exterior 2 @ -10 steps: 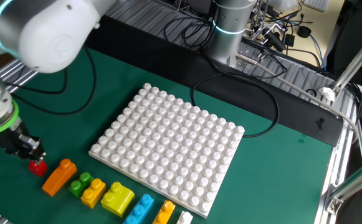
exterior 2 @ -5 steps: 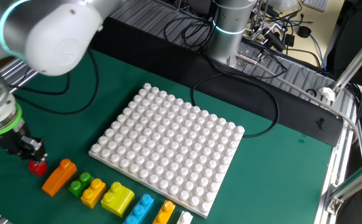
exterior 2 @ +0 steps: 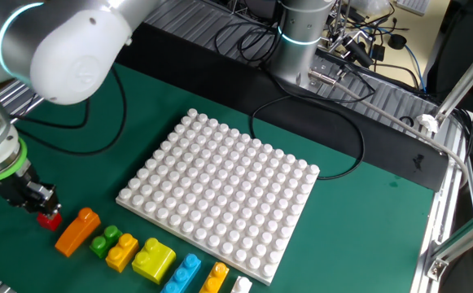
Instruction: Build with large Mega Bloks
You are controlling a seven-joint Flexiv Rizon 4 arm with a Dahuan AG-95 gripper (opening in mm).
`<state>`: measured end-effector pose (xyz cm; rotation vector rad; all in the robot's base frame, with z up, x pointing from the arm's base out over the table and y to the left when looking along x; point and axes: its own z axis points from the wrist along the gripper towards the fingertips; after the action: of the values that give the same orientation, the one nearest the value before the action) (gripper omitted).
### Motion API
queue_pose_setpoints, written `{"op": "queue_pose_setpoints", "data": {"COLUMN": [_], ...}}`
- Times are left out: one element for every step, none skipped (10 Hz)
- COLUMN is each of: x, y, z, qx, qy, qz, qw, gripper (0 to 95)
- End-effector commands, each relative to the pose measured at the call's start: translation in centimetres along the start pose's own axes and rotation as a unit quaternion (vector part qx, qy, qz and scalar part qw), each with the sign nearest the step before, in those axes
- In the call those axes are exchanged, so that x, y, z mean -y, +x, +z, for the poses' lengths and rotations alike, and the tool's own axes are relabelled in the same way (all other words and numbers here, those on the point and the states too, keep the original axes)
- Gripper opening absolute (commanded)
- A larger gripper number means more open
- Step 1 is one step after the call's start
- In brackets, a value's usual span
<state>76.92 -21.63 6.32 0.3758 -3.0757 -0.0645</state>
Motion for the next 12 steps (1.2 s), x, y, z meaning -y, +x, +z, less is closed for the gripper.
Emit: {"op": "queue_pose_setpoints", "data": {"x": [-0.2, -0.2, -0.3, -0.2, -0.2, -0.2, -0.2, -0.2, -0.1, 0.0, 0.0, 0.0], "y": [0.6, 0.6, 0.7, 0.7, 0.7, 0.7, 0.7, 0.7, 0.7, 0.7, 0.8, 0.8], "z": [0.2, 0.3, 0.5, 0.6, 0.8, 0.9, 0.9, 1.0, 1.0, 1.2, 1.4, 1.7], "qx": [0.005, 0.006, 0.006, 0.008, 0.010, 0.011, 0.012, 0.013, 0.014, 0.014, 0.014, 0.017], "qy": [0.004, 0.005, 0.005, 0.005, 0.006, 0.008, 0.008, 0.010, 0.010, 0.010, 0.013, 0.014], "qz": [0.000, 0.000, 0.000, 0.000, 0.000, 0.000, 0.000, 0.000, 0.000, 0.000, 0.000, 0.000], "qw": [1.0000, 1.0000, 1.0000, 1.0000, 0.9999, 0.9999, 0.9999, 0.9999, 0.9999, 0.9999, 0.9998, 0.9998], "gripper": [38.0, 38.0, 38.0, 38.0, 38.0, 38.0, 38.0, 38.0, 38.0, 38.0, 38.0, 38.0]}}
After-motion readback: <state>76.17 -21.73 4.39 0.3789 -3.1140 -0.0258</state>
